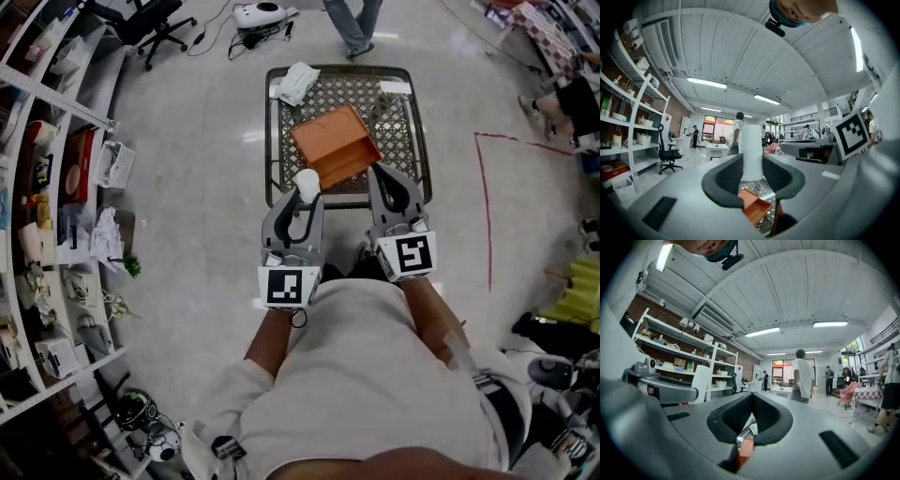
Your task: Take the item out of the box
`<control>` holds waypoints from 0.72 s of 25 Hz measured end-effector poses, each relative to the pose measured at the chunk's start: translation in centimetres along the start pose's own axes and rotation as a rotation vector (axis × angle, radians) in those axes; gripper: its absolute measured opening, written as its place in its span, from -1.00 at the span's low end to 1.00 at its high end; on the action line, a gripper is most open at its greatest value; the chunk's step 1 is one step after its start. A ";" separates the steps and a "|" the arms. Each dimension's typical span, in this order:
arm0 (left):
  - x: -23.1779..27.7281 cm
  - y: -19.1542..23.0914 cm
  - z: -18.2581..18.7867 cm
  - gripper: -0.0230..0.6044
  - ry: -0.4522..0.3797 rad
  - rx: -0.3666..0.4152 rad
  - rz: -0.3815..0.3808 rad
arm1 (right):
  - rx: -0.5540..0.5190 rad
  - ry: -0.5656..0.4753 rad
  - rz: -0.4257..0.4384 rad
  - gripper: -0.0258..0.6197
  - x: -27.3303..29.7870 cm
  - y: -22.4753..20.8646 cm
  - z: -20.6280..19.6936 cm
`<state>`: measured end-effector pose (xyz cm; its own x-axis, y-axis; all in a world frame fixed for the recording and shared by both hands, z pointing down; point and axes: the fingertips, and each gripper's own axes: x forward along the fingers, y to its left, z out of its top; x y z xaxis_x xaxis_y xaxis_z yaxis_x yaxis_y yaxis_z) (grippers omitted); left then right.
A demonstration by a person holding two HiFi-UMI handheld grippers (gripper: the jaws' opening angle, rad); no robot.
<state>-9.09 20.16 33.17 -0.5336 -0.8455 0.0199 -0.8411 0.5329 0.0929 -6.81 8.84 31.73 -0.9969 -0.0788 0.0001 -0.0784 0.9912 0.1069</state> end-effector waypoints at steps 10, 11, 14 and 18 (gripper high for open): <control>4.1 3.4 -9.1 -0.53 0.185 -0.020 -0.050 | 0.008 0.109 -0.082 -0.91 2.5 -3.8 -6.0; 5.1 3.2 -9.6 -0.53 0.203 -0.012 -0.058 | 0.014 0.112 -0.091 -0.91 2.7 -5.0 -6.2; 8.0 3.1 -10.2 -0.53 0.238 0.012 -0.070 | 0.025 0.114 -0.103 -0.91 4.1 -7.9 -6.9; 11.8 3.5 -9.4 -0.53 0.249 0.034 -0.062 | 0.047 0.108 -0.071 -0.91 7.5 -10.2 -7.4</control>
<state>-17.46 11.70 43.05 -0.4461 -0.8564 0.2600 -0.8761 0.4772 0.0684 -13.40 -2.67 37.95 -0.9823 -0.1577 0.1014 -0.1517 0.9864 0.0639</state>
